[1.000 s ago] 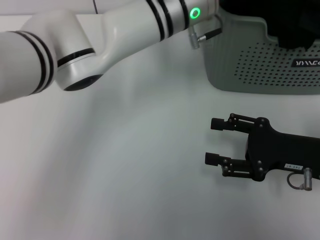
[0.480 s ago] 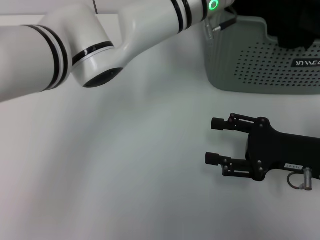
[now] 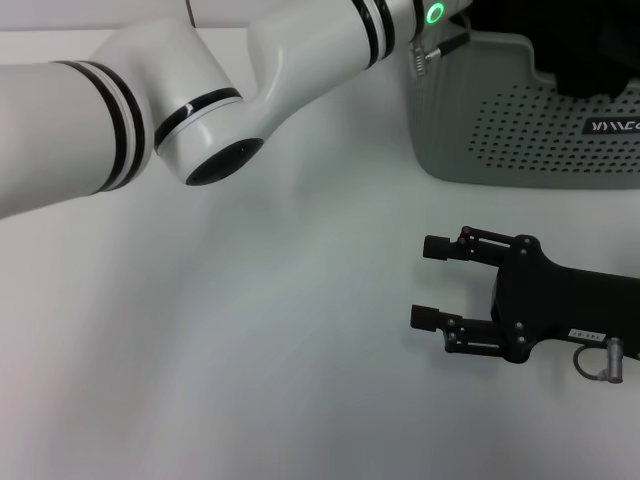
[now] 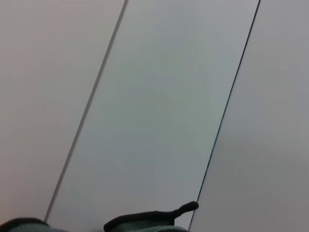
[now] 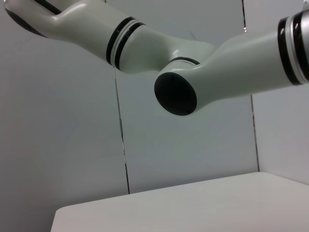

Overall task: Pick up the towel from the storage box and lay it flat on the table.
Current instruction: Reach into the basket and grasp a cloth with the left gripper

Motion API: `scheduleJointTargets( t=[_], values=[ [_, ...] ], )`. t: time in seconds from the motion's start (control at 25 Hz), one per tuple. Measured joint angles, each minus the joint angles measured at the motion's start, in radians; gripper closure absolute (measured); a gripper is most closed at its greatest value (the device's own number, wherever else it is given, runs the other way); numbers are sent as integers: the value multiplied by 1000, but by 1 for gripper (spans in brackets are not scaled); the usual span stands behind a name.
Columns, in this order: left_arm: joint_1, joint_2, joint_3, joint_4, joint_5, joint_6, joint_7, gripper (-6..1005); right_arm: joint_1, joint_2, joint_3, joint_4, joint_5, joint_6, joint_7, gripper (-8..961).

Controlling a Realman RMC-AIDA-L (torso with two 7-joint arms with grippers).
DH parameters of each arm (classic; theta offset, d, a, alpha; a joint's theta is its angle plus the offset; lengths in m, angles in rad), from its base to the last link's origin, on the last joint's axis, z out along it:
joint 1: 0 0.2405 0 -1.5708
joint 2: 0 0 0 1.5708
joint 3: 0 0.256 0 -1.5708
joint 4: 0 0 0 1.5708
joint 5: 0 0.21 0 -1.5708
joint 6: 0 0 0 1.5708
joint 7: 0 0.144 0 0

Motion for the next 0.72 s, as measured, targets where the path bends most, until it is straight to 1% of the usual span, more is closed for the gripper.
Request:
scheduleJointTargets(
  t=[0.04,0.24,0.36,0.56,0.72],
  values=[
    [0,0,-2,3,-1,-2,10,353,0,0,0,0,0,0,-1,218],
    [5,0,-7,16,-4,2,29,554,1,0,1,0,1,1,-11,219],
    [10,0,-7,29,-3,10,32,778,2,0,1,0,1,1,-11,219],
    [41,0,-18,53,-8,52,60,936,-2,-1,1,0,2,1,-11,219],
    [44,0,-27,57,-5,46,62,947,-3,-3,1,0,2,1,-11,219]
  ],
)
